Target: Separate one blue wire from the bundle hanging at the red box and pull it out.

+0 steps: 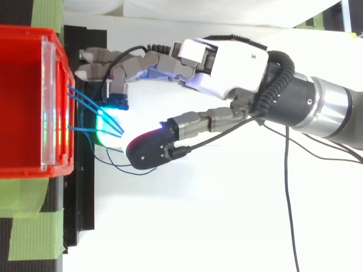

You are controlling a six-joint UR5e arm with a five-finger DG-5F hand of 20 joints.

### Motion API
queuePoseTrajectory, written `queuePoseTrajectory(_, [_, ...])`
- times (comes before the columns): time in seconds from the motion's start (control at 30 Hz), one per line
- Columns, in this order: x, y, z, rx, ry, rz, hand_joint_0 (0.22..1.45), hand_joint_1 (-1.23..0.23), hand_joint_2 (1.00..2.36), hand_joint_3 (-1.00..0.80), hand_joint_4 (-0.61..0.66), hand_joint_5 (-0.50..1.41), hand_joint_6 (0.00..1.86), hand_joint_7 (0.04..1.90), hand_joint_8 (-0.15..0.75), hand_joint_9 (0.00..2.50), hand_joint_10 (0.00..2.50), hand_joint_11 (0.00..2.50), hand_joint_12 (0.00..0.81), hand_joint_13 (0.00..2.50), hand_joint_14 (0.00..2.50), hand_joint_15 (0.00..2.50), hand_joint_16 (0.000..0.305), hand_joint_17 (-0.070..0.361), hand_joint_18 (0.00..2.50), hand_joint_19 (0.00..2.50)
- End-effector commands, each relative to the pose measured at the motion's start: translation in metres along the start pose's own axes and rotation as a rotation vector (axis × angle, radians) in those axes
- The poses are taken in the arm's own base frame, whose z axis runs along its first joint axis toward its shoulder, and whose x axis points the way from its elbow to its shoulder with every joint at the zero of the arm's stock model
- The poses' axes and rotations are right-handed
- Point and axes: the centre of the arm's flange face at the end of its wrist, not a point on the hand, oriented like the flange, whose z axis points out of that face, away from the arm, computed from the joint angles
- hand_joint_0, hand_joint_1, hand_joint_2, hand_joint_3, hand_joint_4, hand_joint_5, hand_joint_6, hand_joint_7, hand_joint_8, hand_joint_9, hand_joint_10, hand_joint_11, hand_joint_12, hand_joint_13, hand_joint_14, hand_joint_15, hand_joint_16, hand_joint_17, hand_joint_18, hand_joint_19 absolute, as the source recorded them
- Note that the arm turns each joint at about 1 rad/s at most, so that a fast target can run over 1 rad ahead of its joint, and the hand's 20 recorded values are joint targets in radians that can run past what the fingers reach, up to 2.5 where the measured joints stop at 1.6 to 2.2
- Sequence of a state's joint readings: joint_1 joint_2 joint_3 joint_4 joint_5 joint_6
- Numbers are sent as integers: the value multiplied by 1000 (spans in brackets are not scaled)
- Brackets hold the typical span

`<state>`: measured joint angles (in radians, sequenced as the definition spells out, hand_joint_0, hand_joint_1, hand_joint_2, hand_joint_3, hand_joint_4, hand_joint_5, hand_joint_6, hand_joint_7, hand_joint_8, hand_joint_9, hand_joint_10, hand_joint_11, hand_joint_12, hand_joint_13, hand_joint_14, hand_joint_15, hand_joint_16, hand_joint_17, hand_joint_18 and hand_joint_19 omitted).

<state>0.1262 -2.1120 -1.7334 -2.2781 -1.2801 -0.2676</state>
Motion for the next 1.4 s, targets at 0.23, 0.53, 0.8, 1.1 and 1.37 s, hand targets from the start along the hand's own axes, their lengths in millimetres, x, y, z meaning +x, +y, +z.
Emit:
queuePoseTrajectory(0.23, [2,-2,-3,19,26,-8,595,-609,1013,-359,307,-210,788,1033,294,198,2,140,356,162,5,167,52,117,130,378])
queuePoseTrajectory(0.53, [1,-1,-2,15,24,-7,620,-622,1016,-310,300,-202,788,1068,300,239,3,120,359,198,5,145,52,117,177,356])
queuePoseTrajectory(0.8, [2,0,-2,13,25,-8,623,-653,1021,-208,291,-219,841,1041,294,212,3,158,355,183,5,161,52,116,151,378])
queuePoseTrajectory(1.1, [3,1,-1,13,28,-5,623,-665,1026,-137,254,-212,845,1095,317,427,8,328,373,388,9,252,52,117,299,387])
queuePoseTrajectory(1.37, [4,1,-1,9,28,-2,631,-664,1026,-134,253,-212,847,1108,363,614,11,448,385,613,15,410,52,117,386,421])
